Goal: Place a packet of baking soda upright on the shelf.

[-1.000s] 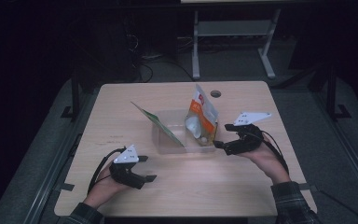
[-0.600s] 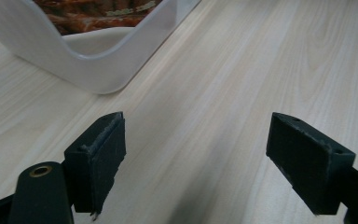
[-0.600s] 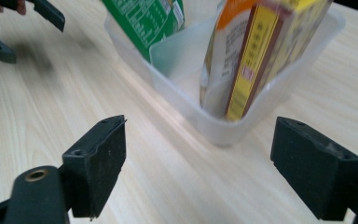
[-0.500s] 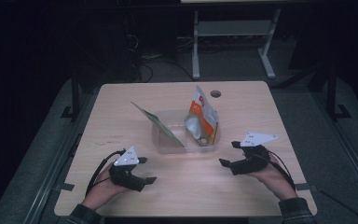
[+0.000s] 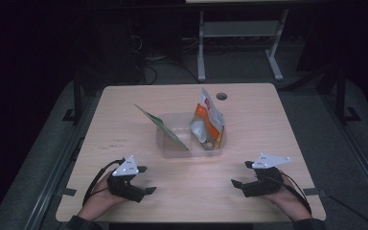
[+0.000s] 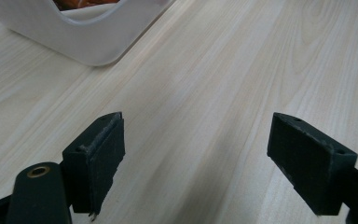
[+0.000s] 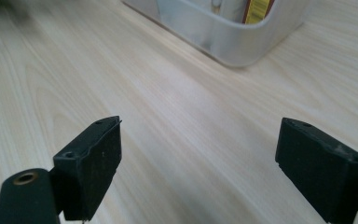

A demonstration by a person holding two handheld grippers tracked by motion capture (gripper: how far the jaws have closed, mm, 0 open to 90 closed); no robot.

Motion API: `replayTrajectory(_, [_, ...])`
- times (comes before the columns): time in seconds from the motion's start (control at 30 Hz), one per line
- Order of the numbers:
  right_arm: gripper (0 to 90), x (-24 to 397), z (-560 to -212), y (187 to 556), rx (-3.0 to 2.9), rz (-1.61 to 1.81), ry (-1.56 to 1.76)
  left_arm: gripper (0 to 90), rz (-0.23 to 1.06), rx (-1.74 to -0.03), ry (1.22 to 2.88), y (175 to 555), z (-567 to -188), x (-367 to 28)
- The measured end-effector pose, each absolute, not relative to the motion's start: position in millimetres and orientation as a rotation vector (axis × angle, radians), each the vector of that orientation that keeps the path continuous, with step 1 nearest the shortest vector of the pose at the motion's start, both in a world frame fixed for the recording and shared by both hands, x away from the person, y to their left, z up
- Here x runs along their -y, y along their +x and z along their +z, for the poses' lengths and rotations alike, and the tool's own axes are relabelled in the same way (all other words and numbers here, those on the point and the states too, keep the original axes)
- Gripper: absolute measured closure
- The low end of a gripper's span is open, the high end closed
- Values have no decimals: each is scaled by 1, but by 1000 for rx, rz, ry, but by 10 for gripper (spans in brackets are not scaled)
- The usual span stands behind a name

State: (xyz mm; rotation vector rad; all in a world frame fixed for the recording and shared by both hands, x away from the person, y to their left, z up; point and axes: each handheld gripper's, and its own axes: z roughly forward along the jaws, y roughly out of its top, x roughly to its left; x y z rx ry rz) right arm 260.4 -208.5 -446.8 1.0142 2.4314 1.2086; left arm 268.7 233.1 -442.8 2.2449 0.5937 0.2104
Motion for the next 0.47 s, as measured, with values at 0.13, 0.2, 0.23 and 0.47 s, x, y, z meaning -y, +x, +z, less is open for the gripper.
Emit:
replayTrajectory(0.13, [139, 211, -447, 260, -2428, 1197, 1004, 185, 196, -592, 2260, 271, -446, -231])
replayTrajectory(0.2, [139, 211, -447, 261, -2426, 1197, 1007, 184, 197, -584, 2263, 271, -447, -230])
replayTrajectory(0.23, [138, 211, -448, 262, -2428, 1197, 1005, 184, 195, -583, 2265, 271, -447, -230])
replayTrajectory(0.47, [134, 209, -448, 262, -2424, 1186, 1001, 182, 203, -568, 2273, 272, -448, -229])
